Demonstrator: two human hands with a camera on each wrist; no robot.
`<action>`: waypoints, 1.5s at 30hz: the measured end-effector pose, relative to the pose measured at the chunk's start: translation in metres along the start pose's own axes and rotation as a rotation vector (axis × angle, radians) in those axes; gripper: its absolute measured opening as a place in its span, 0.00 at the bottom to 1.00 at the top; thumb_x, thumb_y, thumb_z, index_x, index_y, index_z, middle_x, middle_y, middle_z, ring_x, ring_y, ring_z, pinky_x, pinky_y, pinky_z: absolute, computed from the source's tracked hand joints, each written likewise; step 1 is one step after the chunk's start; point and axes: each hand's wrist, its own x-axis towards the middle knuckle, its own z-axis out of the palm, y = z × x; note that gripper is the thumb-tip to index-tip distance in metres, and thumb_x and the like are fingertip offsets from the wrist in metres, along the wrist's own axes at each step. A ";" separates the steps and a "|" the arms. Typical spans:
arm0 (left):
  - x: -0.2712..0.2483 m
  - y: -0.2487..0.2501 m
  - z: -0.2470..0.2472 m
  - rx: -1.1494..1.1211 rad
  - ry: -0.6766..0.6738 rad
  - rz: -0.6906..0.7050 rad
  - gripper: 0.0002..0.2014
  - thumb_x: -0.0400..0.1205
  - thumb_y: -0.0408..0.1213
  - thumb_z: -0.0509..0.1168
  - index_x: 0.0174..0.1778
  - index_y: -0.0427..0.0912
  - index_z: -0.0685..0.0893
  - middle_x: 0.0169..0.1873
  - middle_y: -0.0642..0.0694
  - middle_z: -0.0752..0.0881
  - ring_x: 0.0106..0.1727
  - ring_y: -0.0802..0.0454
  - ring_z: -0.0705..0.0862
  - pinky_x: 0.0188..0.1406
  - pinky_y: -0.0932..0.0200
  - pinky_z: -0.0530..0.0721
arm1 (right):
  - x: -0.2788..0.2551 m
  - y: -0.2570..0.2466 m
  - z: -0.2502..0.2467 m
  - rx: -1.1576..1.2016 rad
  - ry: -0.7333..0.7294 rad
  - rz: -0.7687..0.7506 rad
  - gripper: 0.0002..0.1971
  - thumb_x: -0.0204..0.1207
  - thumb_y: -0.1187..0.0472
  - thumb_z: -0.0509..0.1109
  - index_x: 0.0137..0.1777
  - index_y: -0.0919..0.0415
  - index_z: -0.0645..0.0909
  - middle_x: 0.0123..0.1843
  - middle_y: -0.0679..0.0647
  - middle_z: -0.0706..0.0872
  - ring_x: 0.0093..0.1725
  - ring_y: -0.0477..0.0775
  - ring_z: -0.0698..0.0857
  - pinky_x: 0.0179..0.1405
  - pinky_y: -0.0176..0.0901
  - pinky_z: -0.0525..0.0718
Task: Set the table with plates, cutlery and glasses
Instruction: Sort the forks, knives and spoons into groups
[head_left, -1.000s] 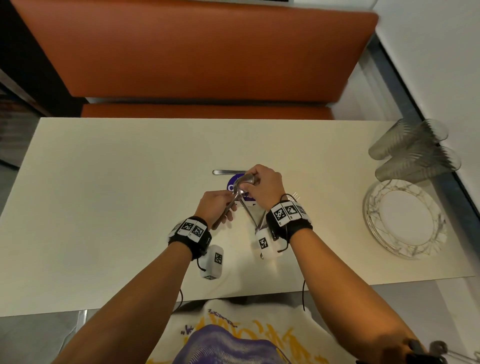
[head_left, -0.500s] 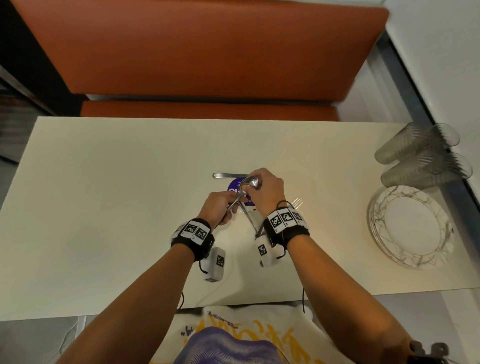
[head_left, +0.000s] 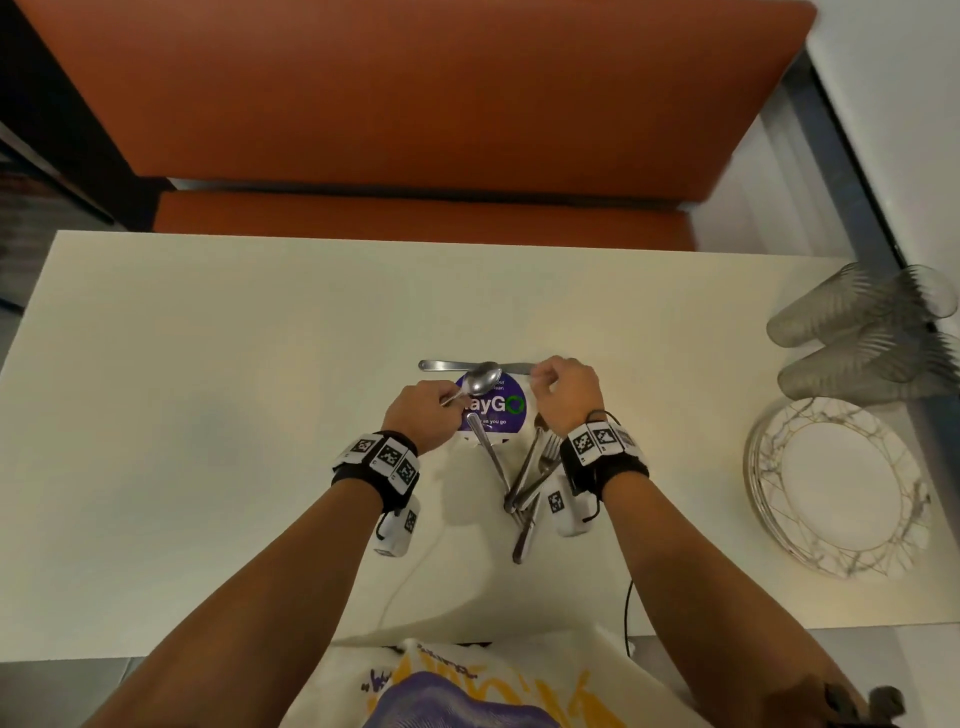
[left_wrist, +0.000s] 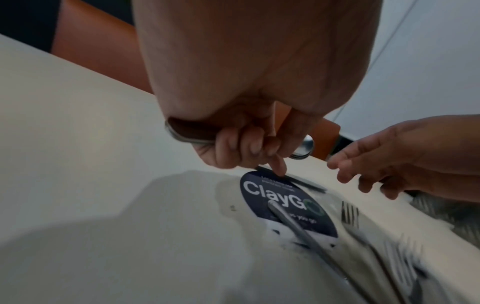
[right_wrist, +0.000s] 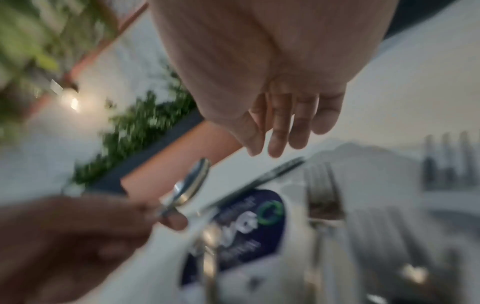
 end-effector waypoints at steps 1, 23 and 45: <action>0.003 0.000 0.000 0.056 0.000 -0.004 0.17 0.88 0.49 0.64 0.32 0.54 0.80 0.29 0.53 0.83 0.34 0.51 0.81 0.34 0.57 0.73 | 0.001 0.007 0.002 -0.103 -0.046 0.003 0.09 0.79 0.57 0.70 0.58 0.51 0.84 0.59 0.54 0.84 0.62 0.59 0.80 0.60 0.49 0.81; 0.034 0.016 0.025 0.273 -0.083 0.264 0.03 0.85 0.44 0.66 0.53 0.54 0.80 0.46 0.53 0.90 0.43 0.48 0.88 0.36 0.56 0.81 | 0.011 0.014 0.009 0.085 -0.053 0.053 0.07 0.80 0.61 0.72 0.55 0.57 0.89 0.51 0.50 0.91 0.44 0.45 0.84 0.47 0.29 0.84; 0.037 -0.001 0.039 0.216 0.090 0.383 0.11 0.83 0.28 0.71 0.59 0.41 0.93 0.52 0.44 0.88 0.60 0.40 0.81 0.64 0.40 0.82 | 0.015 0.032 0.015 0.149 0.000 0.148 0.06 0.78 0.63 0.71 0.50 0.55 0.89 0.47 0.48 0.91 0.42 0.43 0.84 0.32 0.18 0.70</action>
